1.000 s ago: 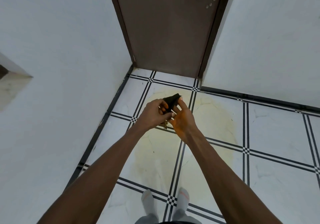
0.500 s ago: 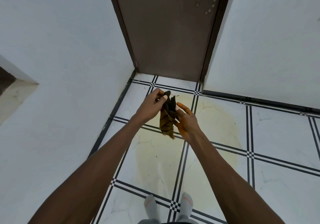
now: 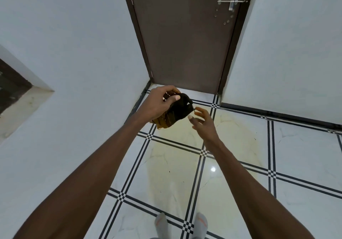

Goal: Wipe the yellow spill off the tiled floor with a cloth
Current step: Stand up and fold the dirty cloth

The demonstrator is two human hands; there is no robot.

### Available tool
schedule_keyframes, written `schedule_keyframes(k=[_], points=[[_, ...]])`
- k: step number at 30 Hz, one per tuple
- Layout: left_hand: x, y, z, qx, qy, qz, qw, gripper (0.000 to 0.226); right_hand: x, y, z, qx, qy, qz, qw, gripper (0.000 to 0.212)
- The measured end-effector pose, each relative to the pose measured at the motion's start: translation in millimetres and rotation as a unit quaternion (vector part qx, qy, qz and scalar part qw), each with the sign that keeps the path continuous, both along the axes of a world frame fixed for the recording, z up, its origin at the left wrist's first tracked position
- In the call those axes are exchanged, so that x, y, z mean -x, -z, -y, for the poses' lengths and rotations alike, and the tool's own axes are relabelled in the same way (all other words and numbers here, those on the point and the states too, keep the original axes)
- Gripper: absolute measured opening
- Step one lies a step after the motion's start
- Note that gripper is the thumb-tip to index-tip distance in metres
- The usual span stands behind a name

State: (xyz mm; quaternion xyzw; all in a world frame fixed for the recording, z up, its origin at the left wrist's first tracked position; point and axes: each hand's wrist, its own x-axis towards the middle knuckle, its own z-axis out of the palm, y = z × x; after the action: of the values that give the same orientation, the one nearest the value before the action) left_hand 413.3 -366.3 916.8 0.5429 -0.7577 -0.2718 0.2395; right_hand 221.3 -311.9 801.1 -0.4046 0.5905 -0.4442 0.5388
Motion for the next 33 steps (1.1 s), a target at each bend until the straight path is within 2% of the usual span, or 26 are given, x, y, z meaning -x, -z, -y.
schedule_keyframes(k=[2, 4, 9, 12, 14, 18, 21, 24, 26, 33], points=[[-1.7, -6.9, -5.6, 0.02, 0.005, 0.011, 1.0, 0.02, -5.3, -20.1, 7.3, 0.02, -0.032, 0.028, 0.999, 0.071], [-5.6, -15.6, -11.6, 0.029, 0.011, 0.016, 0.999, 0.019, -11.2, -35.8, 11.5, 0.044, -0.075, 0.023, 0.996, 0.069], [-18.8, -33.1, -21.8, 0.041, 0.001, 0.026, 0.999, 0.019, -14.8, -64.8, 15.5, 0.065, -0.175, 0.029, 0.982, 0.035], [-26.3, -39.2, -25.2, 0.056, -0.018, 0.045, 0.997, 0.018, -14.7, -79.5, 18.0, 0.074, -0.211, -0.01, 0.975, 0.027], [-28.2, -41.6, -29.0, 0.068, -0.022, 0.058, 0.996, 0.017, -18.4, -87.6, 22.1, 0.106, -0.218, -0.09, 0.966, 0.029], [-33.8, -39.6, -32.7, 0.055, -0.076, 0.037, 0.995, 0.026, -28.1, -104.4, 31.3, 0.168, -0.193, -0.171, 0.951, 0.022], [-43.4, -36.8, -34.4, -0.003, -0.081, 0.038, 0.996, 0.042, -29.6, -107.4, 32.1, 0.165, -0.188, -0.156, 0.956, 0.015], [-57.1, -22.7, -36.8, -0.059, -0.074, 0.06, 0.994, 0.029, -29.6, -109.0, 31.6, 0.159, -0.189, -0.164, 0.955, 0.013], [-63.7, -9.1, -39.5, -0.064, -0.08, 0.06, 0.993, 0.023, -29.1, -110.3, 30.9, 0.15, -0.195, -0.169, 0.954, 0.011], [-33.5, 29.1, -51.3, -0.126, -0.061, -0.035, 0.99, 0.075, -25.3, -115.1, 26.7, 0.137, -0.219, -0.228, 0.939, 0.008]])
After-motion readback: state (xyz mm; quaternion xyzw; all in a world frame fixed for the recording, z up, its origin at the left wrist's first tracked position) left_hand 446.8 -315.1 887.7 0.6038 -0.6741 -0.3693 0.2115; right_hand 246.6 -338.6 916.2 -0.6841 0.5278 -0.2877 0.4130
